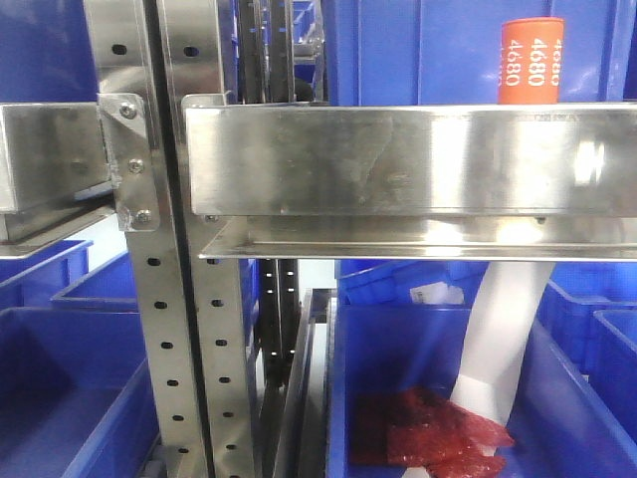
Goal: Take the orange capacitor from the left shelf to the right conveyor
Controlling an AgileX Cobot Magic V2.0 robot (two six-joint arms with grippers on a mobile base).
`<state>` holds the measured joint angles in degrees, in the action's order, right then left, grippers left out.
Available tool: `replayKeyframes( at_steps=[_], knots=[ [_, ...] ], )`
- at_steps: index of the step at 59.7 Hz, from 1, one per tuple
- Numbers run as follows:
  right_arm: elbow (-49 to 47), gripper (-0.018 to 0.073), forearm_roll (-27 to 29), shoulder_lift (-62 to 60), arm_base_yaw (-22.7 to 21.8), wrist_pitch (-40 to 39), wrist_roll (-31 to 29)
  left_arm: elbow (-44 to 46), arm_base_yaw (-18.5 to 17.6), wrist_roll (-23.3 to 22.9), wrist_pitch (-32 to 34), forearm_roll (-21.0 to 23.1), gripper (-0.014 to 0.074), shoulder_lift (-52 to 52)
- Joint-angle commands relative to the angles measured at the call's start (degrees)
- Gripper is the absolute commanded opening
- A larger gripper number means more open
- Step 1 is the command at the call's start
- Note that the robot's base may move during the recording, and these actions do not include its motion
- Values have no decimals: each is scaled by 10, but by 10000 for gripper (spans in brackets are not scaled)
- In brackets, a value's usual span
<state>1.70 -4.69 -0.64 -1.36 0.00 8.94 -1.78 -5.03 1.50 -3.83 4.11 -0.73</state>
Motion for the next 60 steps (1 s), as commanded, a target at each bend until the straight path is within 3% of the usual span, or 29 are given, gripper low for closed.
replayKeyframes(
  at_steps=[1,60],
  knots=[
    [-3,55,0,-8,-1,-50,-6,2,1,-1,52,1,-127,-7],
    [-3,55,0,-8,-1,-54,-6,2,1,-1,52,1,-127,-7]
  ],
)
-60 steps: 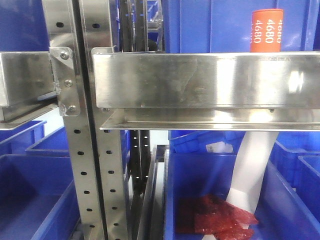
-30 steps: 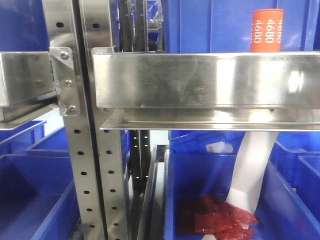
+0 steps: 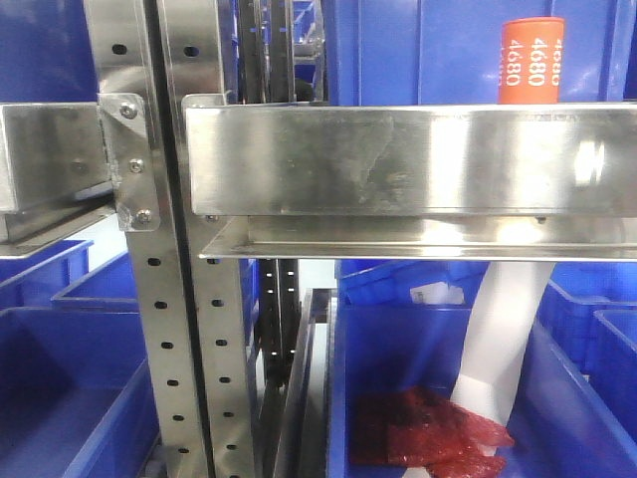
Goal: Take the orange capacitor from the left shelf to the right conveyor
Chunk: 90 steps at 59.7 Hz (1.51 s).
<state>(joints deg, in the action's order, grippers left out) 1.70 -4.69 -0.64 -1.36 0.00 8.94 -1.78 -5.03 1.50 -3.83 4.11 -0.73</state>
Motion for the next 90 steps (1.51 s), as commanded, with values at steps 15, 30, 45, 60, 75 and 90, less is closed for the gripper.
replayKeyframes(
  at_steps=[15,30,45,60,75,90],
  knots=[
    [-28,55,0,-8,-1,-81,-4,2,1,-1,52,1,-127,-7],
    [-173,63,0,59,-1,40,-4,2,1,-1,52,1,-127,-7],
    [-269,519,0,196,-1,35,-4,2,1,-1,52,1,-127,-7],
    [-323,620,0,336,12,34,-4,2,1,-1,52,1,-127,-7],
    [-359,620,0,469,103,-60,-4,2,1,-1,52,1,-127,-7],
    [-402,620,0,632,143,-177,-4,2,1,-1,52,1,-127,-7]
  ],
)
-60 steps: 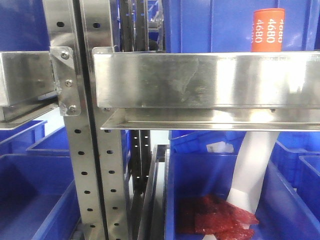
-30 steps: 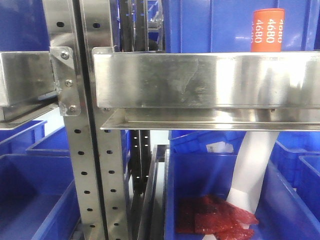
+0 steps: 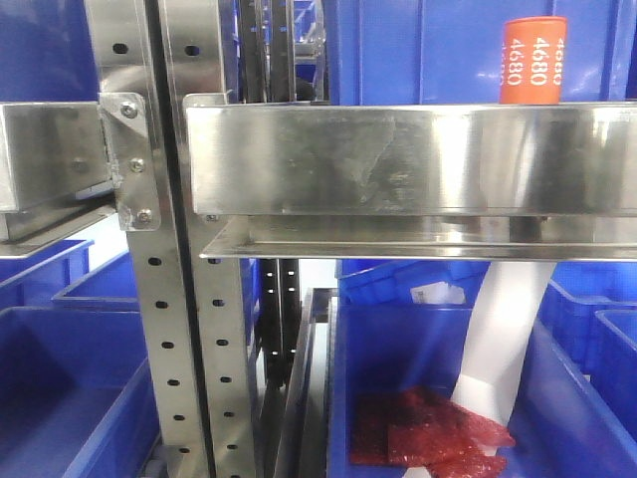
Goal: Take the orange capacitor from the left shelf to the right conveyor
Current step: 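Close the right gripper on the orange capacitor and lift it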
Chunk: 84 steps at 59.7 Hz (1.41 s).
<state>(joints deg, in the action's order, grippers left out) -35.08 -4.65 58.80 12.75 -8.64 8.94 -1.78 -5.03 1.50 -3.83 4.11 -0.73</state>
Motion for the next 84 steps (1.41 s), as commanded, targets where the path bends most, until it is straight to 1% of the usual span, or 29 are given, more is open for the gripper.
replayKeyframes(
  at_steps=[1,15,24,32,64,67,74,81,84],
  knots=[
    [-37,620,0,45,2,-95,-4,2,1,-1,52,1,-127,-7],
    [-87,620,0,151,2,-160,-4,2,1,-1,52,1,-127,-7],
    [-108,620,0,196,-7,-173,-4,2,1,-1,52,1,-127,-7],
    [-114,620,0,221,-18,-194,4,2,1,-1,52,1,-127,-7],
    [-115,615,7,298,-19,-285,6,2,1,-1,52,1,-127,-7],
    [-115,589,8,305,-19,-291,6,2,1,-1,52,1,-127,-7],
    [-115,473,8,312,-26,-289,6,2,1,-1,52,1,-127,-7],
    [-115,297,8,310,-31,-291,6,2,1,-1,52,1,-127,-7],
    [-115,238,8,307,-32,-291,6,2,1,-1,52,1,-127,-7]
  ],
)
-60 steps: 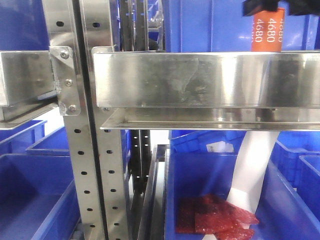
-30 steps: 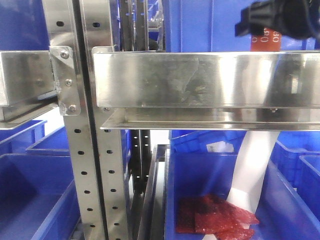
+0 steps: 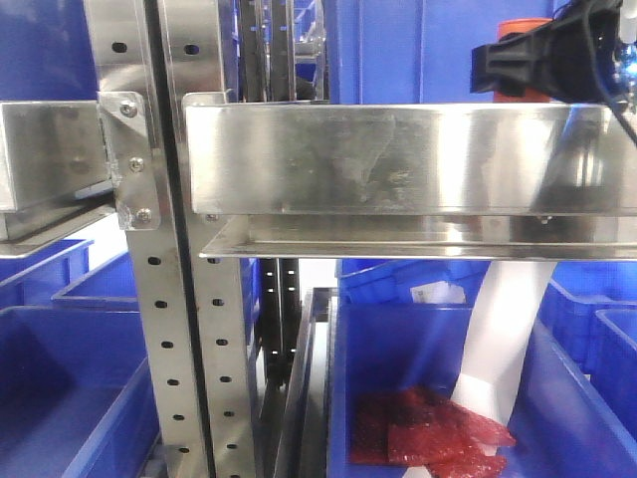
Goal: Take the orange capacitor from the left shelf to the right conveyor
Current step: 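Close the right gripper on the orange capacitor and lift it, then withdraw the right gripper holding the capacitor out of the shelf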
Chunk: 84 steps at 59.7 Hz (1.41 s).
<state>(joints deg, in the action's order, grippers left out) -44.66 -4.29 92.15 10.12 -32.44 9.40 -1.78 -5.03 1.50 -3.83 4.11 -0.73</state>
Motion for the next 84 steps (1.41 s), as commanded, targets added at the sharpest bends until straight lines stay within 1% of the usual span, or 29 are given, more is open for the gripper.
replayKeyframes(
  at_steps=[1,6,11,18,28,37,55,66,67,75,84],
  knots=[
    [-20,211,4,-29,-6,-53,1,2,1,-1,52,1,-127,-7],
    [-20,138,4,-45,-6,-46,1,2,1,-1,52,1,-127,-7],
    [-20,105,4,-70,-6,-31,1,2,1,-1,52,1,-127,-7],
    [-17,106,4,-132,-6,13,1,2,1,-1,52,1,-127,-7],
    [2,106,4,-243,-6,107,0,2,1,-1,52,1,-127,-7],
    [44,106,4,-349,-6,206,0,2,1,-1,52,1,-127,-7],
    [149,106,4,-580,-6,350,0,2,1,-1,52,1,-127,-7],
    [169,106,4,-713,-6,445,0,2,1,-1,52,1,-127,-7],
    [169,106,4,-788,-6,488,0,2,1,-1,52,1,-127,-7],
    [169,106,4,-845,-6,493,0,2,1,-1,52,1,-127,-7],
    [169,106,4,-870,-6,492,0,2,1,-1,52,1,-127,-7]
  ],
)
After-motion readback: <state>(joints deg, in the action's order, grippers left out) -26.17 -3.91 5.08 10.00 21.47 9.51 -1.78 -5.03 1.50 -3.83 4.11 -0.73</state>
